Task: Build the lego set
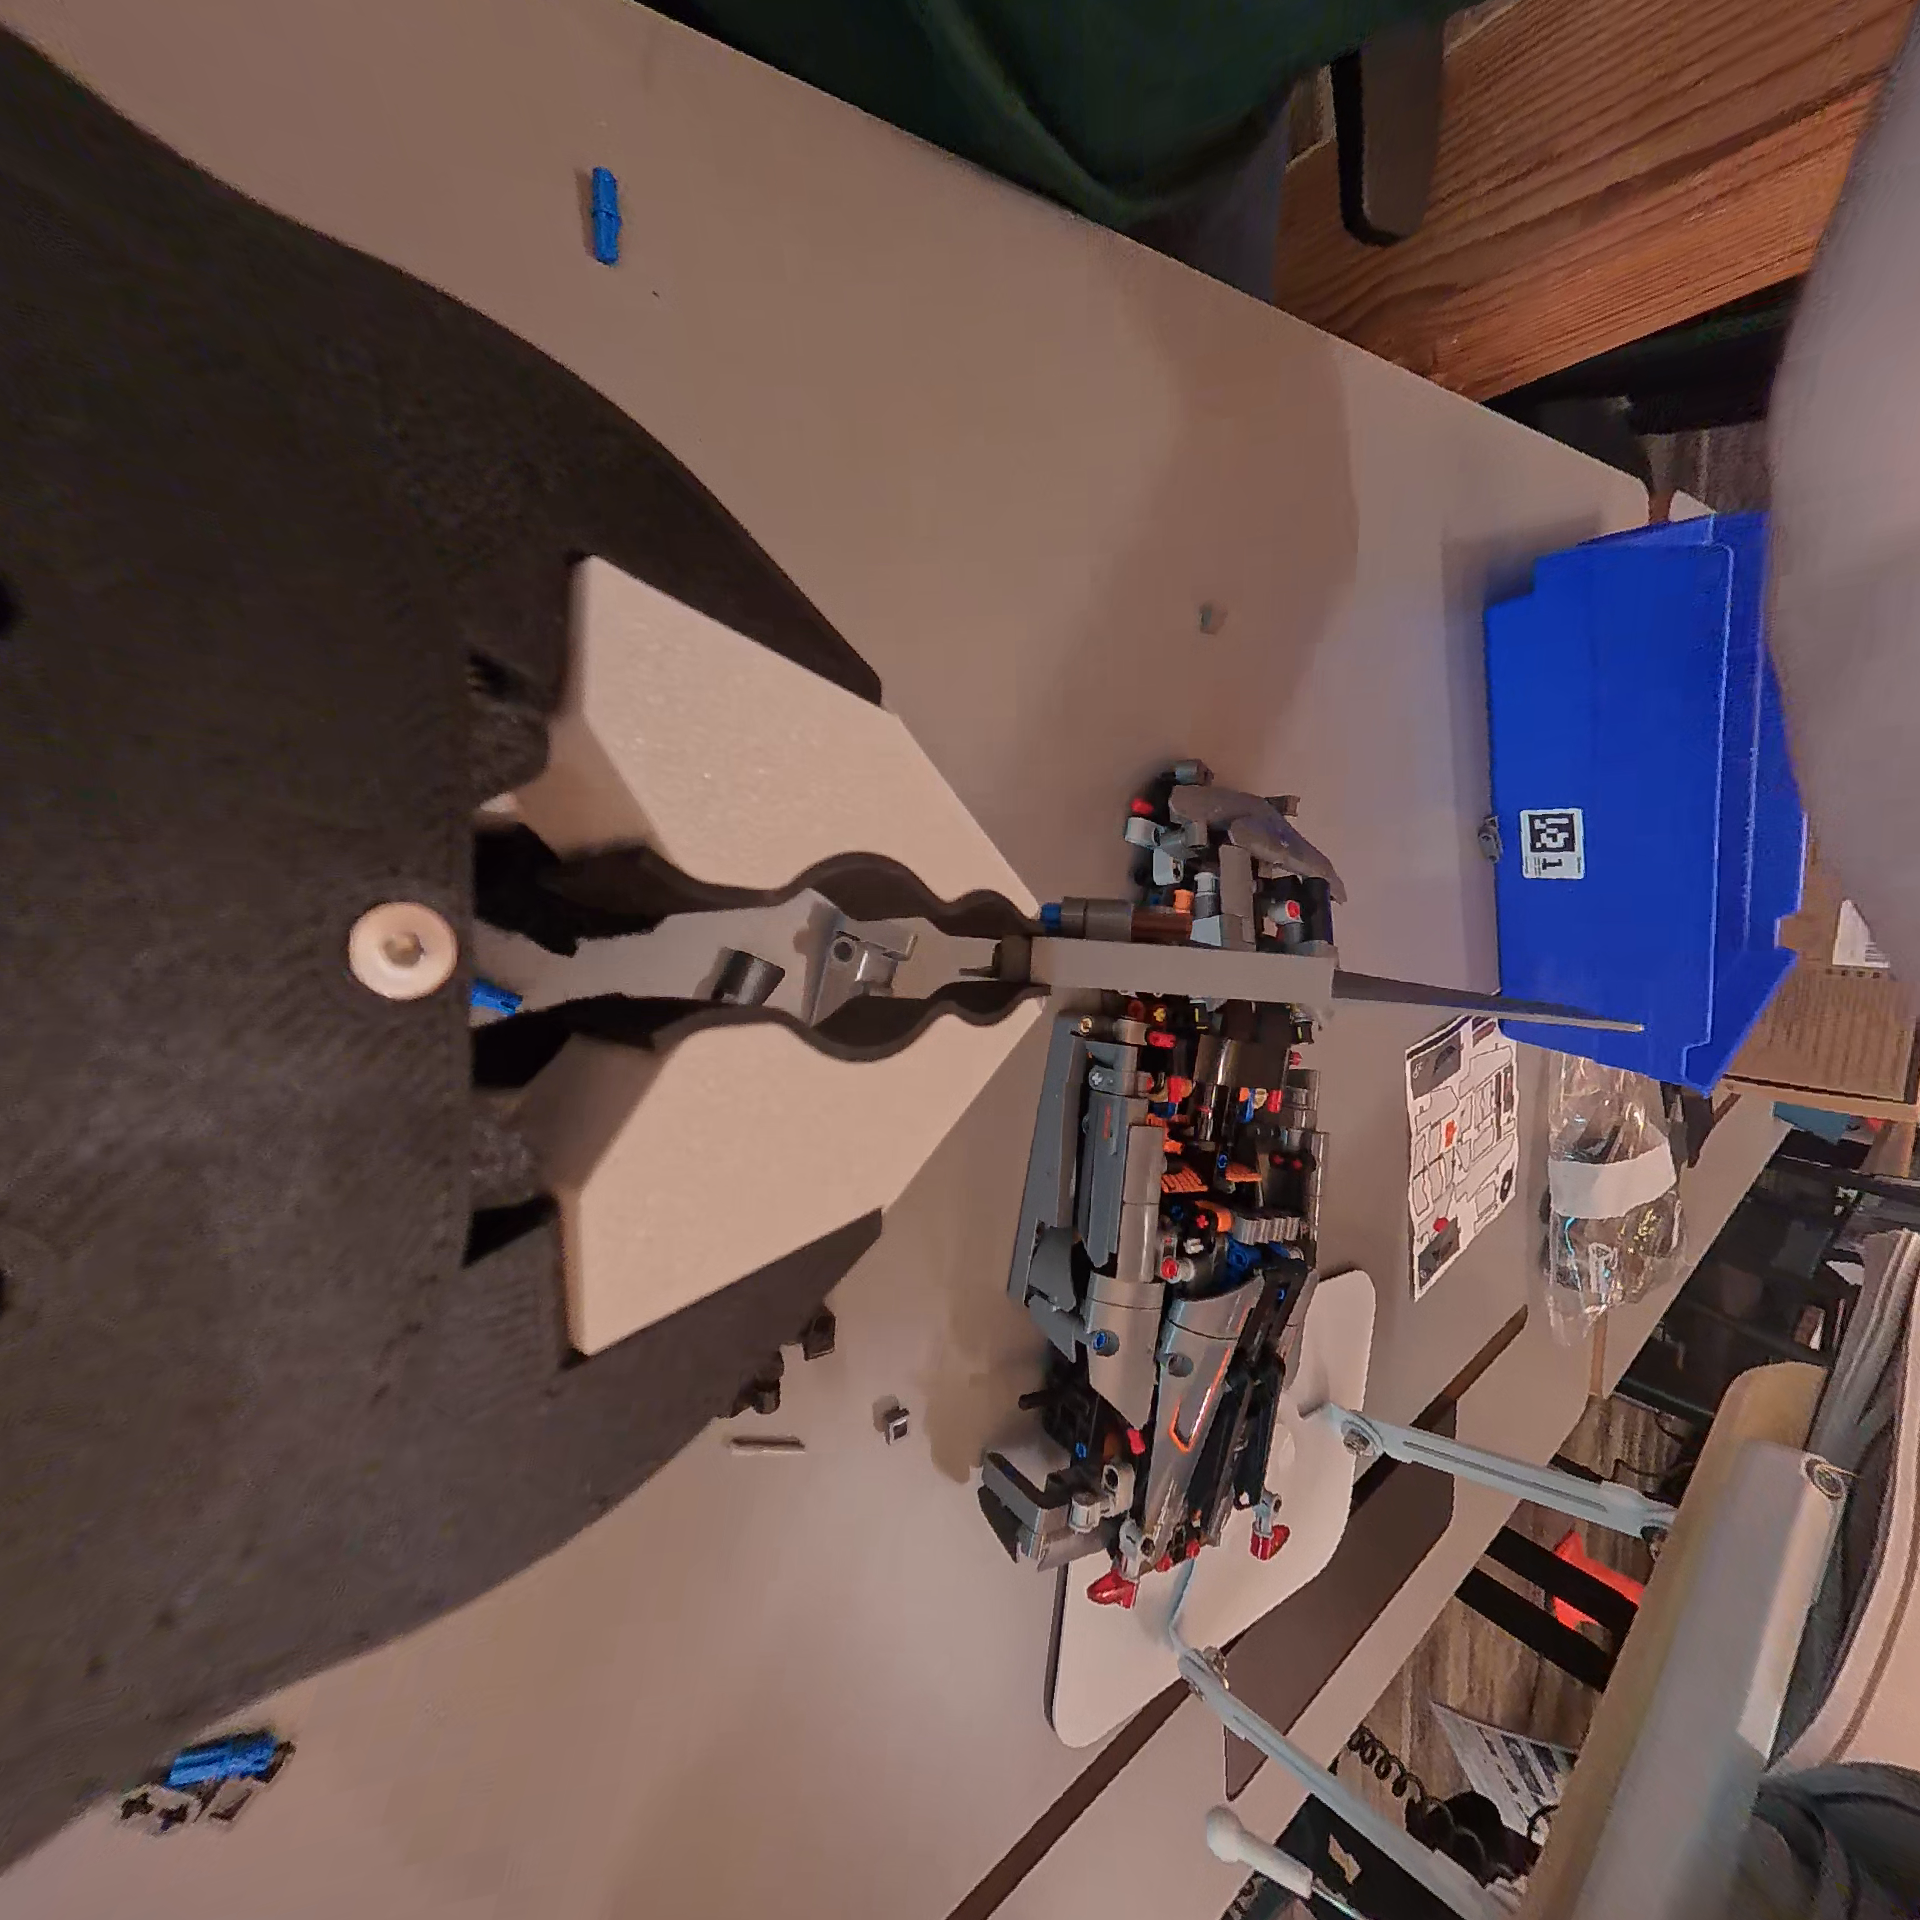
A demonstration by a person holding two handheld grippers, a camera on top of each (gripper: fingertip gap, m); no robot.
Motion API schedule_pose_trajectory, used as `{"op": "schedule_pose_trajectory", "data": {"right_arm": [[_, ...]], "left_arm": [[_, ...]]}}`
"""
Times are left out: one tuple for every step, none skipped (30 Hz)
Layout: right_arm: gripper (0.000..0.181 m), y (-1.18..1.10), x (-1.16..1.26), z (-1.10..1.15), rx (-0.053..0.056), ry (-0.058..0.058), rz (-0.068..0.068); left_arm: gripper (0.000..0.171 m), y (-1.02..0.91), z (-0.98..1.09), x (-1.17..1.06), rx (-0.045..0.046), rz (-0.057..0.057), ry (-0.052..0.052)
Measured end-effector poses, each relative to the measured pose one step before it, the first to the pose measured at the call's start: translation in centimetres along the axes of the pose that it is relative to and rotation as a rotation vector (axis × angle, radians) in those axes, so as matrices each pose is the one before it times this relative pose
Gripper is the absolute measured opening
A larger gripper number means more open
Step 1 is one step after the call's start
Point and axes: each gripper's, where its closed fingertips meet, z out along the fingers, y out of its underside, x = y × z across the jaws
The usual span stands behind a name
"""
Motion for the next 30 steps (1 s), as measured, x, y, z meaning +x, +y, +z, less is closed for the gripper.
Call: {"op": "schedule_pose_trajectory", "data": {"right_arm": [[0.006, 0.016, 0.024, -0.012, 0.0011, 0.0004, 0.0011], [0.006, -0.005, 0.007, -0.024, 0.0013, 0.0004, 0.0008], [0.005, -0.023, 0.013, -0.019, 0.0028, -0.0003, 0.0014], [0.005, -0.039, -0.017, -0.011, 0.0040, -0.0020, 0.0024], [0.005, -0.045, -0.038, -0.001, 0.0031, -0.0024, 0.0017], [0.005, -0.050, -0.040, 0.017, 0.0029, -0.0026, 0.0006], [0.005, -0.029, -0.048, 0.020, 0.0019, -0.0025, 0.0008], [0.006, 0.007, -0.018, -0.009, -0.0004, -0.0006, 0.0002], [0.006, 0.028, 0.065, -0.051, -0.0007, 0.0025, 0.0007], [0.006, -0.033, 0.101, -0.095, 0.0025, 0.0036, 0.0022], [0.005, -0.098, 0.093, -0.133, 0.0074, 0.0027, 0.0039], [0.005, -0.117, 0.087, -0.140, 0.0093, 0.0016, 0.0056], [0.006, -0.089, 0.090, -0.104, 0.0076, 0.0010, 0.0058], [0.005, -0.022, 0.070, -0.052, 0.0038, 0.0011, 0.0043], [0.006, 0.060, 0.048, -0.002, -0.0012, 0.0012, 0.0021], [0.006, 0.108, 0.053, 0.029, -0.0043, 0.0016, 0.0010], [0.006, 0.109, 0.038, 0.048, -0.0040, 0.0007, 0.0012], [0.006, 0.081, 0.016, 0.048, -0.0026, -0.0003, 0.0015], [0.006, 0.066, 0.007, 0.047, -0.0023, -0.0010, 0.0014], [0.005, 0.077, 0.001, 0.049, -0.0024, -0.0007, 0.0008], [0.005, 0.053, -0.002, 0.050, -0.0023, -0.0007, 0.0003], [0.006, 0.053, -0.006, 0.039, -0.0019, -0.0009, 0.0006], [0.005, 0.050, -0.005, 0.041, -0.0017, -0.0007, 0.0009], [0.005, 0.044, 0.014, 0.026, -0.0016, -0.0005, 0.0007], [0.005, 0.025, 0.003, 0.020, -0.0009, 0.0000, 0.0003], [0.005, 0.018, 0.003, 0.000, -0.0006, -0.0004, 0.0006], [0.005, 0.014, 0.004, 0.007, -0.0005, 0.0000, 0.0003], [0.005, -0.010, 0.017, -0.019, 0.0006, 0.0006, -0.0001], [0.005, -0.018, 0.023, -0.032, 0.0016, 0.0009, 0.0007], [0.005, -0.002, 0.046, -0.055, 0.0011, 0.0014, 0.0014]], "left_arm": [[0.064, -0.194, 0.978, -1.315, -0.02903, 0.0079, -0.0238], [0.066, 0.122, 1.008, -1.308, -0.02905, -0.0056, -0.0110], [0.073, 0.542, 1.078, -1.186, -0.04248, -0.0208, 0.0022], [0.081, 0.714, 1.012, -0.876, -0.04335, -0.0364, 0.0186], [0.086, 0.656, 0.867, -0.669, -0.03277, -0.0361, 0.0193], [0.088, 0.640, 0.730, -0.353, -0.02608, -0.0163, 0.0174], [0.089, 0.575, 0.613, -0.108, -0.02157, -0.0054, 0.0121], [0.088, 0.395, 0.485, 0.072, -0.00897, -0.0028, 0.0083], [0.086, -0.078, 0.149, 0.034, 0.01900, 0.0026, -0.0051], [0.085, -0.030, 0.006, 0.121, 0.01054, 0.0011, 0.0012], [0.084, 0.025, -0.016, 0.036, 0.00425, -0.0035, -0.0017], [0.081, -0.030, -0.032, 0.074, 0.00815, 0.0017, -0.0002], [0.074, -0.052, -0.035, 0.072, 0.01200, 0.0003, 0.0001], [0.070, -0.026, 0.008, 0.047, 0.01097, -0.0012, -0.0008], [0.068, -0.015, -0.004, 0.010, 0.00915, -0.0019, 0.0000], [0.064, -0.028, -0.035, -0.029, 0.00761, -0.0013, -0.0007], [0.059, -0.004, -0.036, -0.111, 0.00546, -0.0008, -0.0027], [0.053, 0.012, -0.017, -0.182, 0.00742, -0.0035, -0.0023], [0.050, 0.006, 0.001, -0.163, 0.00874, -0.0083, -0.0003], [0.046, -0.006, -0.009, -0.189, 0.00804, -0.0047, -0.0022], [0.041, 0.020, -0.009, -0.141, 0.00629, 0.0026, -0.0042], [0.037, 0.023, -0.009, -0.018, 0.00505, 0.0004, -0.0005], [0.034, 0.030, -0.007, 0.053, 0.00233, 0.0030, 0.0012], [0.026, 0.038, -0.035, 0.062, -0.00160, 0.0069, 0.0001], [0.017, 0.016, -0.024, 0.072, 0.00123, 0.0109, -0.0031], [0.013, 0.004, 0.010, 0.013, 0.00124, 0.0090, -0.0075], [0.011, 0.005, -0.053, 0.104, -0.00385, 0.0062, -0.0013], [0.011, 0.024, -0.131, 0.314, -0.01446, 0.0136, 0.0077], [0.013, -0.068, -0.184, 0.620, -0.01212, 0.0308, 0.0142], [0.020, -0.217, -0.149, 1.051, -0.00196, 0.0343, 0.0313]]}}
